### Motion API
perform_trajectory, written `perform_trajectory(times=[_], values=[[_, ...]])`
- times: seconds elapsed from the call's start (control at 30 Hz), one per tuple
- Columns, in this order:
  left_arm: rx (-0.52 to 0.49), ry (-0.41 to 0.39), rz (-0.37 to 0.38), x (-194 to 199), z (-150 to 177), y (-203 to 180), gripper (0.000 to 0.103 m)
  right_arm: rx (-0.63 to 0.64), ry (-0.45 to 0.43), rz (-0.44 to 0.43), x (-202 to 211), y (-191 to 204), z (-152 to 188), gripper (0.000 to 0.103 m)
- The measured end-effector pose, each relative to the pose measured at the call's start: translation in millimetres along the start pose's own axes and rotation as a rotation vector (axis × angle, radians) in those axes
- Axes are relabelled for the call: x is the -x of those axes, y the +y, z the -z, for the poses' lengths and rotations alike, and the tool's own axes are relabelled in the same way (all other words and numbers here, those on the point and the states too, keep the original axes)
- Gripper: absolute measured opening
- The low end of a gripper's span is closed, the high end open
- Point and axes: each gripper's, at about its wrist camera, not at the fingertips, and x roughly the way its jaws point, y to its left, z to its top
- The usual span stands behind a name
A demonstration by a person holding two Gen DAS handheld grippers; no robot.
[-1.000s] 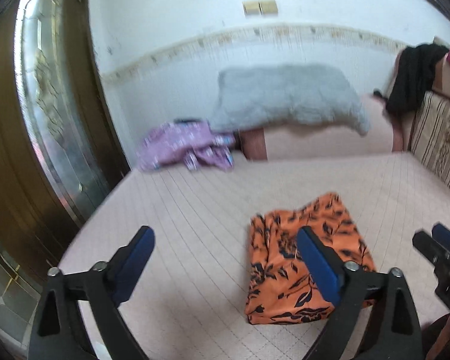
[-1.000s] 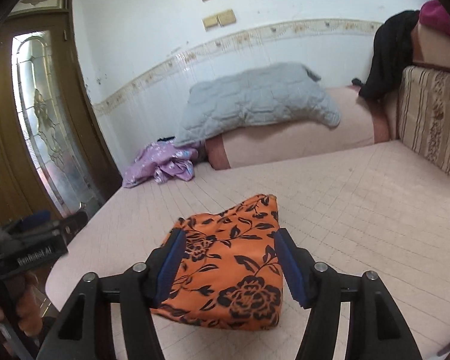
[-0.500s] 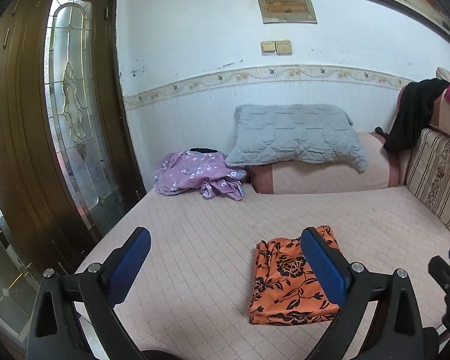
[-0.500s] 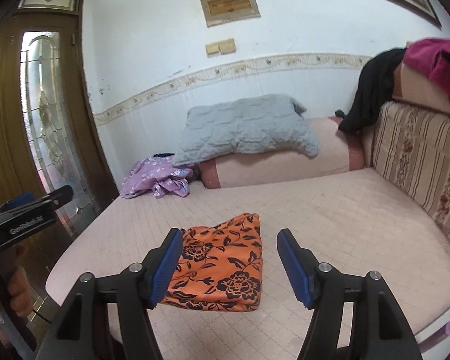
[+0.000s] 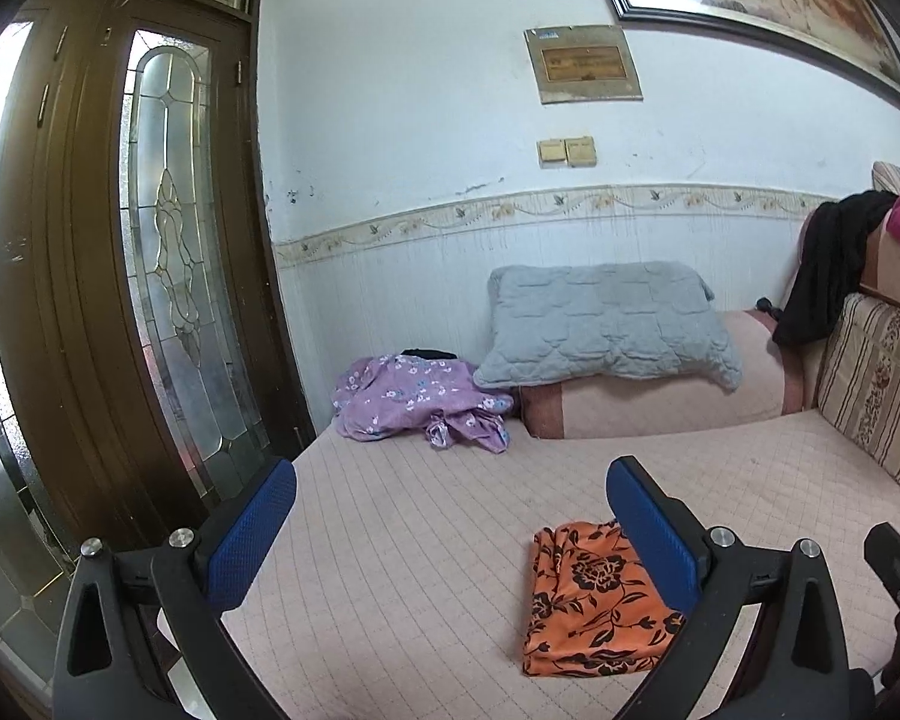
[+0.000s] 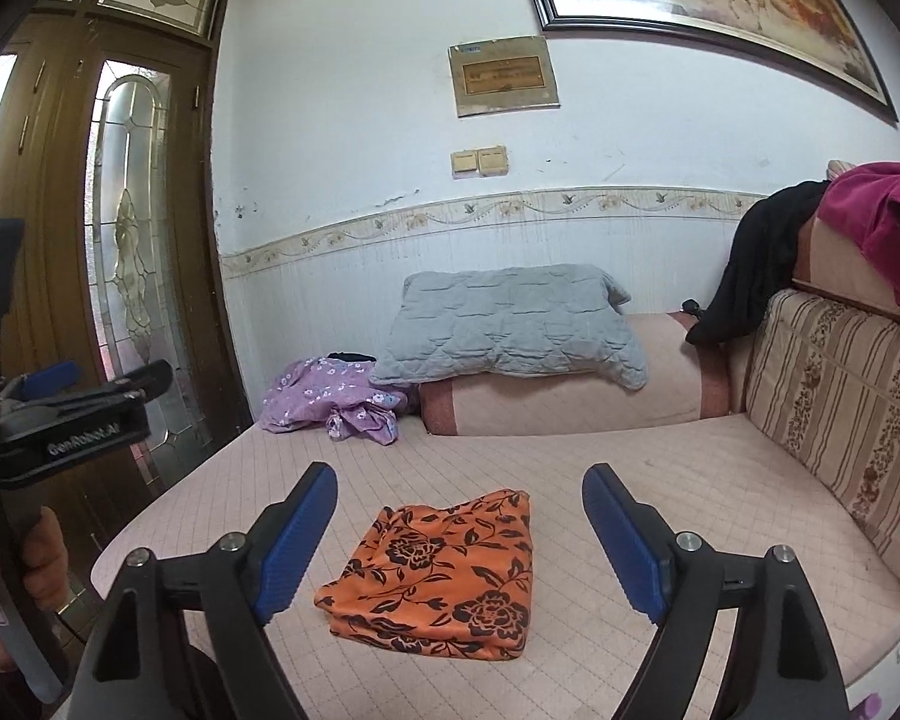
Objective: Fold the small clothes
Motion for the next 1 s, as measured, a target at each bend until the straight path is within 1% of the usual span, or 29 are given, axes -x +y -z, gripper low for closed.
perform_trajectory(times=[0.3,0.57,0.8,1.0], values=[[0.031,-0.026,-0.017,4,-7,12,0.103,-0.033,-0.012,0.01,5,-2,-4,0.087],[0.023,-0.014,0.004,1,-6,9,0.103,-0.023,0.005,0.006,4,2,-2,0.087],[0.022,-0.015,0.016,3,-7,9,0.103,-0.001,-0.003,0.01,9,9,-3,0.087],[0.02,-0.018,0.022,3,-7,8,0.103,-0.008,-0.003,0.014,12,6,-4,0.087]])
